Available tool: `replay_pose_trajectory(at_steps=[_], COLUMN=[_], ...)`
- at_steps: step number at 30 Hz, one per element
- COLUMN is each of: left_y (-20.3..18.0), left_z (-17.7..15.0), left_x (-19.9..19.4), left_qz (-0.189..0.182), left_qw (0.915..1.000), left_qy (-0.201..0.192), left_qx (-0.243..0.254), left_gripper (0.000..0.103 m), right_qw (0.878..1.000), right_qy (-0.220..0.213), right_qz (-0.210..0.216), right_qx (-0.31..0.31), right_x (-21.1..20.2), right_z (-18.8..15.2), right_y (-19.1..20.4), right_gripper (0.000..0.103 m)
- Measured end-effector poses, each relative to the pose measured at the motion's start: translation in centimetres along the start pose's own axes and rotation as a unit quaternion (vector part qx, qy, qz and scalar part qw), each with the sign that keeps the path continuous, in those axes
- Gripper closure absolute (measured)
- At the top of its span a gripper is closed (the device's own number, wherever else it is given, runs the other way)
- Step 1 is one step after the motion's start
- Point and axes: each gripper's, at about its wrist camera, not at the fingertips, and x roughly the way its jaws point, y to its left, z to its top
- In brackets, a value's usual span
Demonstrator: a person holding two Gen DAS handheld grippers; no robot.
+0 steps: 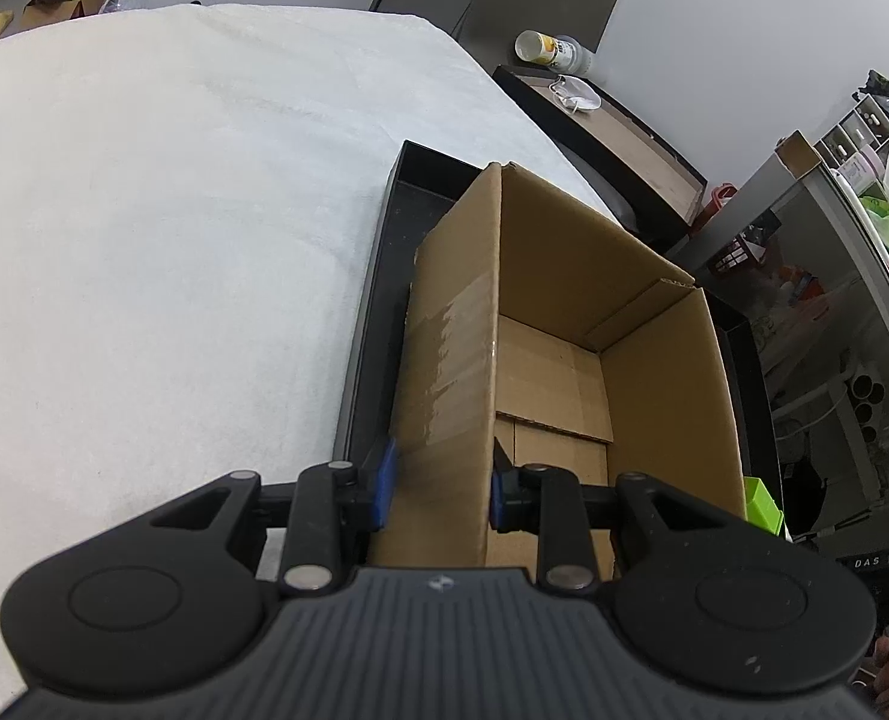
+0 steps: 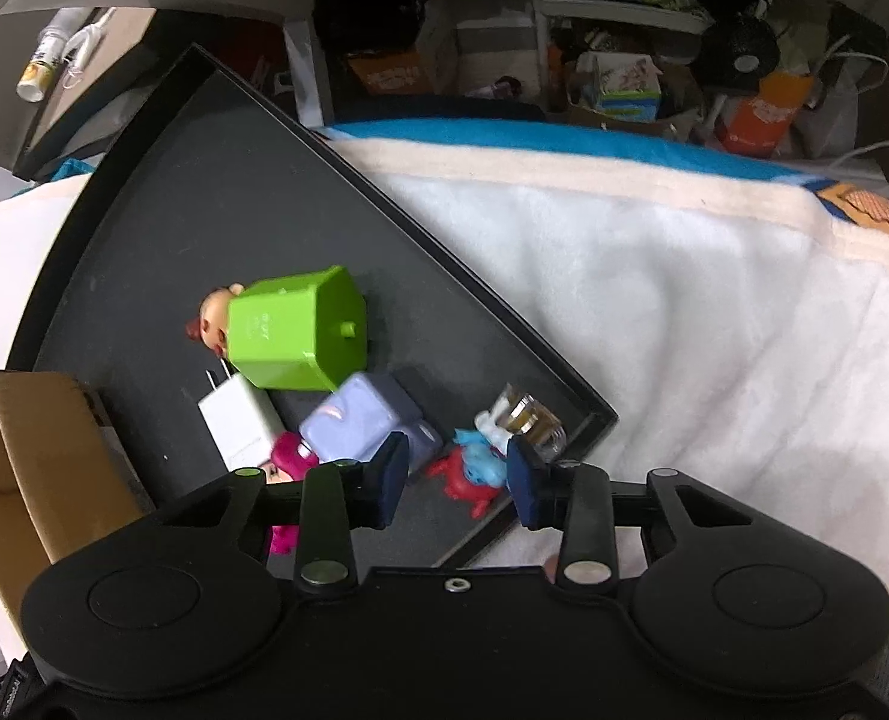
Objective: Organize rigid objects
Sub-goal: 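Close the right tool on the blue figure holding the beer mug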
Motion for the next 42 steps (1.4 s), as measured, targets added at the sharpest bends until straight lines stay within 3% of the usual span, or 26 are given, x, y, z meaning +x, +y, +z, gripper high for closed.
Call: replay_pose_trajectory(at_steps=[5, 11, 16, 21, 26, 34, 42], left_y=[0.0, -0.3, -0.3, -0.4, -0.4, -0.6, -0.6], left_z=[0.0, 0.0, -0.1, -0.1, -0.1, -0.2, -0.2], left_x=[0.0, 0.1, 0.2, 0.3, 0.4, 0.3, 0.4], left_qz=[0.0, 0.005, 0.005, 0.007, 0.011, 0.013, 0.013], left_qw=[1.0, 0.9999, 1.0, 0.9999, 0.9998, 0.9998, 0.9997], left_qy=[0.0, -0.003, -0.002, -0.003, -0.003, -0.003, 0.0], left_qx=[0.001, 0.01, 0.007, 0.01, 0.014, 0.018, 0.02], left_gripper=[0.074, 0.075, 0.075, 0.074, 0.075, 0.075, 0.075], right_qw=[0.999, 0.999, 0.999, 1.0, 1.0, 0.994, 0.99], right_qy=[-0.011, 0.02, 0.024, -0.009, -0.012, -0.011, 0.009], right_qz=[-0.02, -0.024, -0.034, 0.004, -0.014, -0.063, -0.075], right_qx=[0.027, 0.044, 0.035, 0.008, -0.022, -0.088, -0.122], right_x=[0.3, 2.1, 2.9, 2.3, 1.9, 2.0, 3.1], right_z=[0.4, 0.6, 0.6, 0.7, 0.3, -0.3, -0.7], right_y=[-0.7, -1.1, -0.7, 0.0, 0.6, 2.2, 3.3], right_gripper=[0.076, 0.076, 0.074, 0.076, 0.076, 0.065, 0.057])
